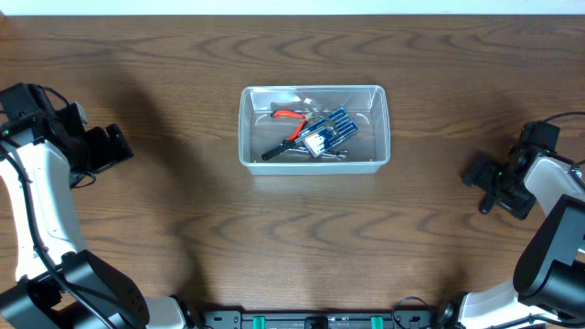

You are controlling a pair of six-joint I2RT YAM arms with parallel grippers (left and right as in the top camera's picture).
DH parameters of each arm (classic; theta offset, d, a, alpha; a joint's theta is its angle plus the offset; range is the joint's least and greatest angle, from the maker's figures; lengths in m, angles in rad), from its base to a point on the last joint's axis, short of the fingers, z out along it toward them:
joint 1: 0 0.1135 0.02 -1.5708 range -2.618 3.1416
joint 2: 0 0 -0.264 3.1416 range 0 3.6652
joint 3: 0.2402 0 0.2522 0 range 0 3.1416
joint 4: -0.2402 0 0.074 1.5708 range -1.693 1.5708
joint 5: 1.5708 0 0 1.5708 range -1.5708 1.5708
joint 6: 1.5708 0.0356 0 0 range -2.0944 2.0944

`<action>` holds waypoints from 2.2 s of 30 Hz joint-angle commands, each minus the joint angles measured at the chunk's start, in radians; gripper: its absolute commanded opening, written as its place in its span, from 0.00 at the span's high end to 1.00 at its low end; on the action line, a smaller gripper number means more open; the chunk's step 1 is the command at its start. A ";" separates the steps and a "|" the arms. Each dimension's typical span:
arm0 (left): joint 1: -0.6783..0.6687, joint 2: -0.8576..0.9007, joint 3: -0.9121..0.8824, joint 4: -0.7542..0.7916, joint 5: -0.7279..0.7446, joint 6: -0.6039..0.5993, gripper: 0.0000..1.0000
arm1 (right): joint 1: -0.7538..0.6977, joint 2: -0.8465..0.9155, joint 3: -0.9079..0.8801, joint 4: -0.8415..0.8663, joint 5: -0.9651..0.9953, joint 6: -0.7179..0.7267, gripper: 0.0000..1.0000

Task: Pack container
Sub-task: 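Move the right gripper over the yellow-black screwdriver, then lower the right gripper and close it on the screwdriver handle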

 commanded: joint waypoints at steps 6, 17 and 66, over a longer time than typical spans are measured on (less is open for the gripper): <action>0.000 0.000 0.000 -0.005 0.007 -0.005 0.02 | -0.008 -0.002 -0.008 0.016 0.014 -0.009 0.02; 0.000 0.000 0.000 -0.005 0.007 -0.005 0.02 | -0.008 0.001 -0.009 0.027 0.014 -0.010 0.01; 0.000 0.000 0.000 -0.006 0.007 -0.005 0.02 | -0.008 0.005 -0.051 0.049 0.014 -0.009 0.76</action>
